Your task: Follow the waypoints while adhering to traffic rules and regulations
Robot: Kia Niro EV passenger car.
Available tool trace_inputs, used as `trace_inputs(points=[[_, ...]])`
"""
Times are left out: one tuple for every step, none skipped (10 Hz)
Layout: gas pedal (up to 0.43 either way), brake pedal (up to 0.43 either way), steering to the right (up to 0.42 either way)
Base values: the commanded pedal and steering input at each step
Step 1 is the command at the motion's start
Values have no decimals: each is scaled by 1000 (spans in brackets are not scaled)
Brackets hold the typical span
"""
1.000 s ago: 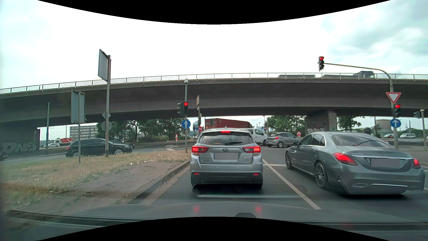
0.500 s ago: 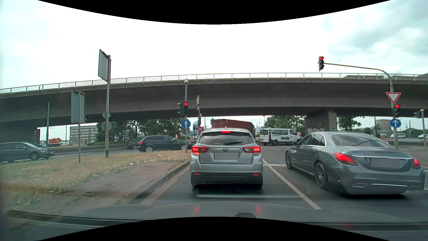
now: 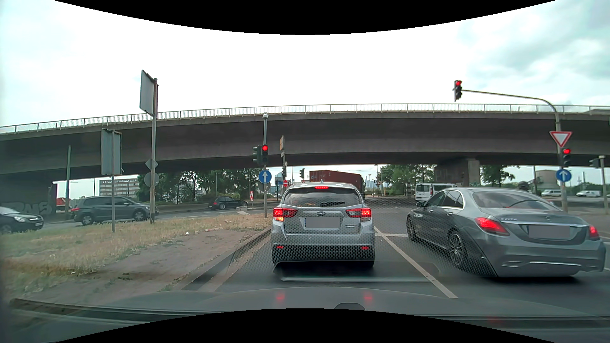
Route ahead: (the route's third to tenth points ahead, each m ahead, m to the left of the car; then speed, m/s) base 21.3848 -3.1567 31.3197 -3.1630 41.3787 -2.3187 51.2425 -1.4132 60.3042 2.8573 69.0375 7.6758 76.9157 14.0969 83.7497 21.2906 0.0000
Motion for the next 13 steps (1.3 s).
trace_inputs(points=[[0, 256, -1], [0, 256, -1], [0, 262, -1], [0, 256, -1], [0, 256, -1], [0, 250, -1], [0, 256, -1], [0, 256, -1], [0, 256, -1], [0, 256, -1], [0, 256, -1], [0, 256, -1], [0, 256, -1]])
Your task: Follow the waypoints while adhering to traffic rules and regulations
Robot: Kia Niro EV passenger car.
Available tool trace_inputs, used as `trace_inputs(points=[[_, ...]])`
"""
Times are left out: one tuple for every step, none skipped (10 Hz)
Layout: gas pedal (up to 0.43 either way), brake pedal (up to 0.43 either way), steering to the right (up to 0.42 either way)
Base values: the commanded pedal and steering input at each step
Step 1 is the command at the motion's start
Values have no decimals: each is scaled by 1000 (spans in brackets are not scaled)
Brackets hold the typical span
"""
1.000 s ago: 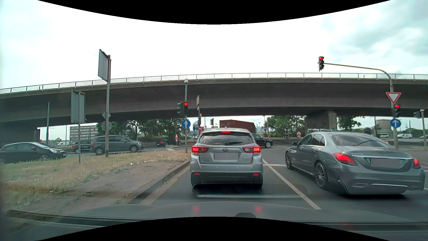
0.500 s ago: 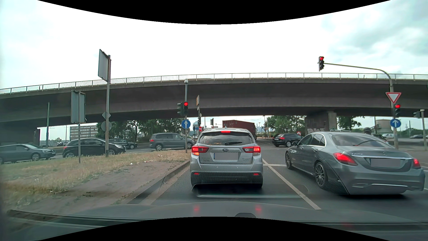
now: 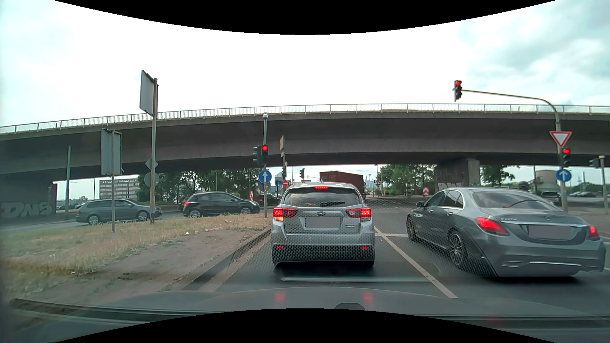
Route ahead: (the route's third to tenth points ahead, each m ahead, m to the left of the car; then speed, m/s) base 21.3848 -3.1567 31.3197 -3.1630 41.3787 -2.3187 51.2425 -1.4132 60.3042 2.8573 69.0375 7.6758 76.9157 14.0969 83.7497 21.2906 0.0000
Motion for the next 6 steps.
trace_inputs(points=[[0, 262, -1], [0, 256, -1], [0, 256, -1], [0, 256, -1], [0, 256, -1], [0, 262, -1]])
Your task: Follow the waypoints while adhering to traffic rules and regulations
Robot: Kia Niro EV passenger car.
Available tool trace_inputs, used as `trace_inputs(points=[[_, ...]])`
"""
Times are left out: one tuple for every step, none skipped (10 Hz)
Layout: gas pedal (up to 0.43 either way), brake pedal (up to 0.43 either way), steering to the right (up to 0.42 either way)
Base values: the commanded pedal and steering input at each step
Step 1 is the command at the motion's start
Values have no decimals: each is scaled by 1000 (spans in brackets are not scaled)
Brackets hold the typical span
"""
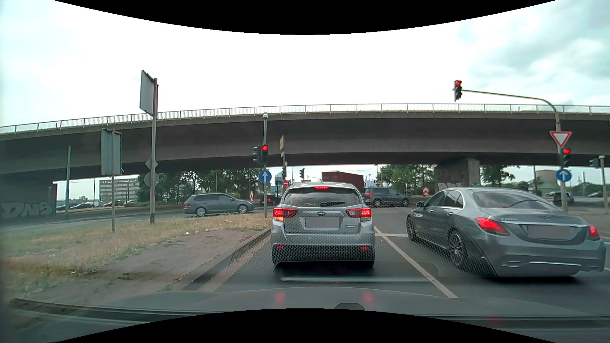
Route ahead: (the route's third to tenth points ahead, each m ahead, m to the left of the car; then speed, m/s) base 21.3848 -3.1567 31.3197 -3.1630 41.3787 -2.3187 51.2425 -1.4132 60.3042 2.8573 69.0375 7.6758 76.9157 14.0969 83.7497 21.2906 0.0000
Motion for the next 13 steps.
trace_inputs(points=[[0, 256, -1], [0, 256, -1], [0, 256, -1], [0, 262, -1], [0, 256, -1], [0, 256, -1], [0, 256, -1], [0, 256, -1], [0, 256, -1], [0, 256, -1], [0, 256, -1], [0, 256, -1], [0, 256, -1]])
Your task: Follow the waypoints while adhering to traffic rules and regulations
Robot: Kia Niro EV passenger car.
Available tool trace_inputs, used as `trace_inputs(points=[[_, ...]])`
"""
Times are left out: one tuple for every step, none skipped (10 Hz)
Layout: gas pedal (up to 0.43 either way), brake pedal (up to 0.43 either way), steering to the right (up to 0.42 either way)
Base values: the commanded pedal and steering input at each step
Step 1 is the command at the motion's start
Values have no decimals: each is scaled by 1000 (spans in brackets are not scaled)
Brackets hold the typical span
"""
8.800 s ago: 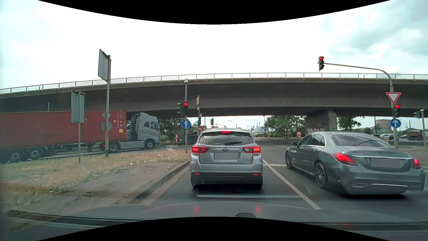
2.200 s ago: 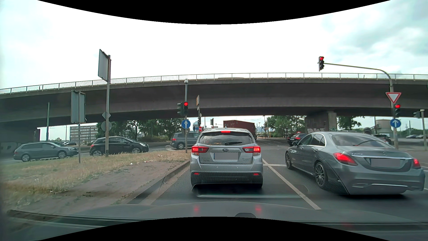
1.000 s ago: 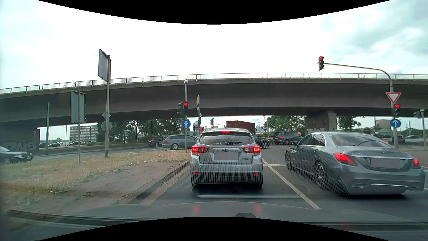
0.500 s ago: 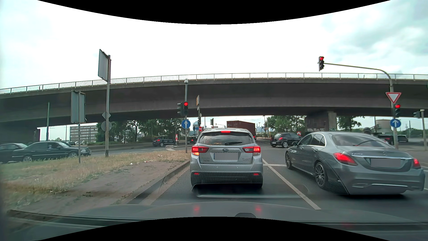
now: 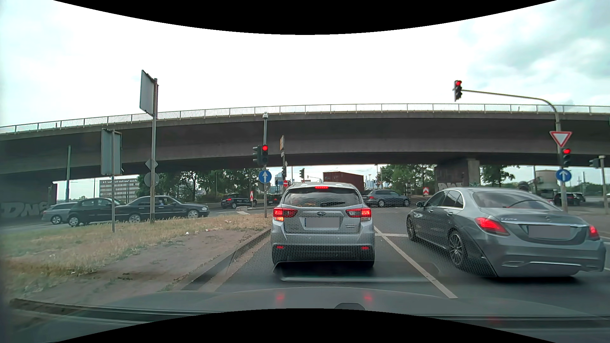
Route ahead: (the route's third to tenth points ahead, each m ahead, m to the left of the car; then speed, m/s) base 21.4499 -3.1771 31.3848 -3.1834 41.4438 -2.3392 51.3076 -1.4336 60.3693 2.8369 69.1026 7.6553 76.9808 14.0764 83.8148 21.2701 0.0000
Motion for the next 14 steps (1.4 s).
trace_inputs(points=[[0, 256, -1], [0, 256, -1], [0, 256, -1], [0, 256, -1], [0, 256, -1], [0, 256, -1], [0, 256, -1], [0, 262, -1], [0, 262, -1], [0, 256, -1], [0, 256, -1], [0, 256, -1], [0, 262, -1], [0, 256, -1]])
